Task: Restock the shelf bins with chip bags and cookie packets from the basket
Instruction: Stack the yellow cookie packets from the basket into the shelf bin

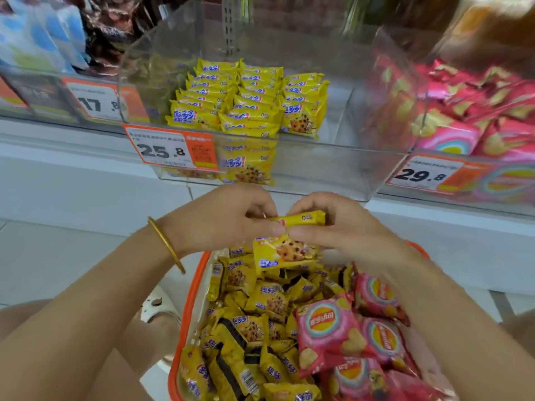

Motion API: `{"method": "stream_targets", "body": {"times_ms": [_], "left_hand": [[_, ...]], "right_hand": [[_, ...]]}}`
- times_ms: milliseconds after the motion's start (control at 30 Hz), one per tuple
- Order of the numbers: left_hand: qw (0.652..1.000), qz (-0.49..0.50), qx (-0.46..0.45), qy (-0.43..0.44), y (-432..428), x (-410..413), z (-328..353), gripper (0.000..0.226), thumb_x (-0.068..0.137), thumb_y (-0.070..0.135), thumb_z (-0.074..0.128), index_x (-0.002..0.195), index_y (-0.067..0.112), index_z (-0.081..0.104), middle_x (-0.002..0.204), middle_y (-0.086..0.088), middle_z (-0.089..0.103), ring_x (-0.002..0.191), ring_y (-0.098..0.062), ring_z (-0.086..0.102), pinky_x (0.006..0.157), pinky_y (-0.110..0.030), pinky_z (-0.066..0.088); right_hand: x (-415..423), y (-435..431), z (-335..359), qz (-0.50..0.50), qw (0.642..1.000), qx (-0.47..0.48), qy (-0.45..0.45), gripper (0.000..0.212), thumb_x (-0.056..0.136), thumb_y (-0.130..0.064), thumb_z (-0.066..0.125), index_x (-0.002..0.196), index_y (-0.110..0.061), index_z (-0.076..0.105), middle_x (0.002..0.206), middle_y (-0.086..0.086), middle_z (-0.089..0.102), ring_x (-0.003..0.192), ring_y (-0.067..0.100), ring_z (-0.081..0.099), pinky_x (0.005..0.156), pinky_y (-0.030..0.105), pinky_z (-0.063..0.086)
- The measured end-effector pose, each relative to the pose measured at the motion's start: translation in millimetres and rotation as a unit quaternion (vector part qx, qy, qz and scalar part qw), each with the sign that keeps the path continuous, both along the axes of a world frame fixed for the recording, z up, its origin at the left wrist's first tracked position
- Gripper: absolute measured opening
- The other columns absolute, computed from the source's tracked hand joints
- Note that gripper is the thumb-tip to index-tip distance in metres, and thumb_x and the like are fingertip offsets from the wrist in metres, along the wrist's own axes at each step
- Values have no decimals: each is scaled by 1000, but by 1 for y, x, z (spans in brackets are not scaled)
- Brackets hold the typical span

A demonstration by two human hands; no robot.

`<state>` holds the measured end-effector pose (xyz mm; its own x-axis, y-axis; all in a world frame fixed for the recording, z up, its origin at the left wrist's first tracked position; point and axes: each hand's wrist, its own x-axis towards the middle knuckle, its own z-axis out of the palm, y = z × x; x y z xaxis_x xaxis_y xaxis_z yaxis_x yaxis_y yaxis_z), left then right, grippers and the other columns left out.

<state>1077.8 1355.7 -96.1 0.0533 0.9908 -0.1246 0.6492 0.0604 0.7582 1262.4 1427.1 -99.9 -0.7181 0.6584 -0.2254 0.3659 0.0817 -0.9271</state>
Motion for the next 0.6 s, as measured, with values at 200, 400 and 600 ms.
{"method": "stream_targets", "body": {"times_ms": [200,400,600], "left_hand": [[942,125,286,-127,17,15,43,20,79,36,73,93,28,60,76,8,64,64,-7,59,57,-20,50],[882,182,376,217,40,-14,31,38,94,37,42,115,11,60,114,-6,62,108,-27,55,92,-34,35],[856,176,324,362,42,-9,16,48,96,42,31,91,16,71,99,-1,70,104,-27,59,96,-41,30]], "right_hand": [[-4,25,109,4,947,306,-98,29,66,-29,82,89,-21,67,76,-9,61,59,-2,53,52,11,40],[-63,105,114,-76,859,452,-227,43,67,-30,83,100,-10,64,101,3,62,87,14,54,68,24,38],[-100,150,55,-10,792,473,-386,42,73,-31,79,108,-15,60,118,6,58,109,26,53,78,31,42]]}}
